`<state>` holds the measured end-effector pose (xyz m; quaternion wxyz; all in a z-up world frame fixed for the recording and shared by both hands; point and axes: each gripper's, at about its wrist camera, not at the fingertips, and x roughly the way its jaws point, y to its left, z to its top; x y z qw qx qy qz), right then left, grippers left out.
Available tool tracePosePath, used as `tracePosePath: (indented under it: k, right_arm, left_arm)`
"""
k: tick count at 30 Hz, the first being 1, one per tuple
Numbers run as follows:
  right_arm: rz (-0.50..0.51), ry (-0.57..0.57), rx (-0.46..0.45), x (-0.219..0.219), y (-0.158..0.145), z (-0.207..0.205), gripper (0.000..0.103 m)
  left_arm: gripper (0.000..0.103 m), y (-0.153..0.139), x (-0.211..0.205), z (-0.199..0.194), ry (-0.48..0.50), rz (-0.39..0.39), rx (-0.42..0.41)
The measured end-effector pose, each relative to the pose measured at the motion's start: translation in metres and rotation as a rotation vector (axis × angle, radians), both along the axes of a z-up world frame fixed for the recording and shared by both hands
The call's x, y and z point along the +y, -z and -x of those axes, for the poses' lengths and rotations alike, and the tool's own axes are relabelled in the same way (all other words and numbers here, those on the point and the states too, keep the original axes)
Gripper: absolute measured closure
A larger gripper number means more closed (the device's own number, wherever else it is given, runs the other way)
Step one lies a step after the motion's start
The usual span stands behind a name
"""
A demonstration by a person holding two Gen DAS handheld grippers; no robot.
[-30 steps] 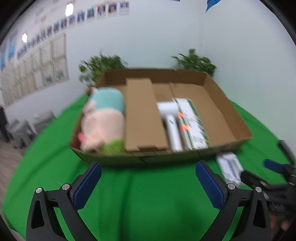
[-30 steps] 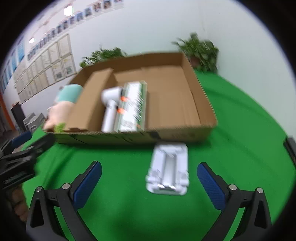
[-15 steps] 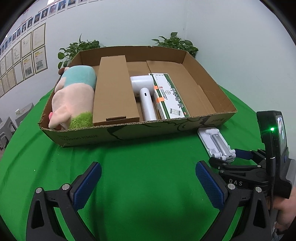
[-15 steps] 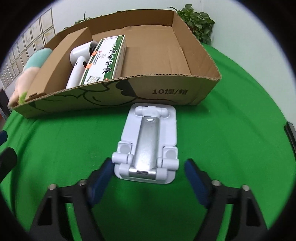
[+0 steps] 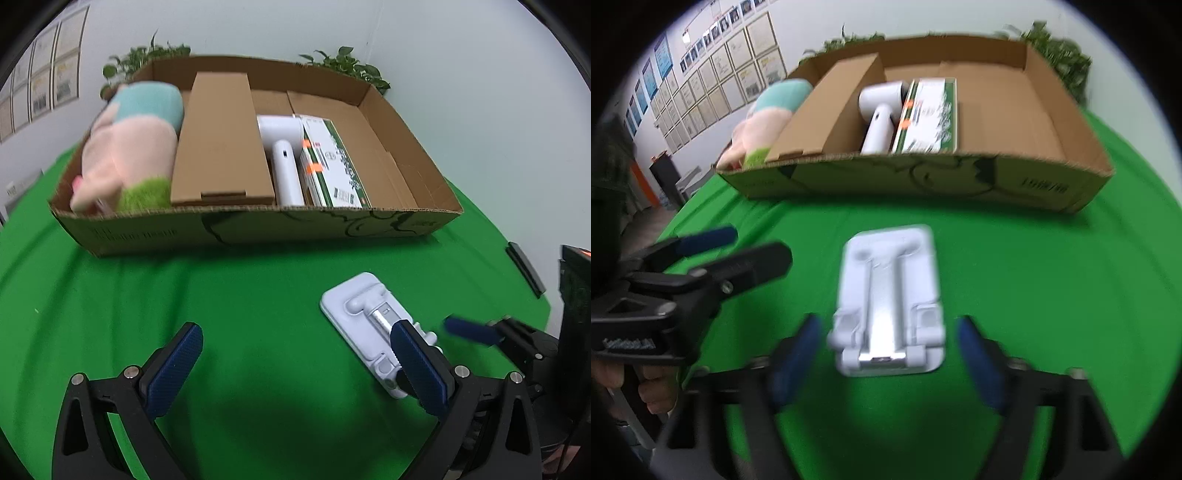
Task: Organize objects
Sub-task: 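Grasp the white phone stand with the right gripper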
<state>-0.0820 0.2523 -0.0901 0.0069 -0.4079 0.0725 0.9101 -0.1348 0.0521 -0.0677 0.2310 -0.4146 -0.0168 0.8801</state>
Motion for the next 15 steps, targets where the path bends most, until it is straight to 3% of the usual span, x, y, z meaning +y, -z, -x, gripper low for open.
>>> tracePosePath:
  k: [10, 15]
  right_arm:
    - [-0.045, -0.127, -0.004, -0.009, 0.006, 0.003, 0.011]
    - [-0.063, -0.107, -0.043, -0.013, 0.01, 0.01, 0.026]
  left_arm:
    - [0.001, 0.016, 0.016, 0.008, 0.097, -0.165, -0.158]
    - [0.003, 0.022, 0.014, 0.01, 0.092, -0.2, -0.204]
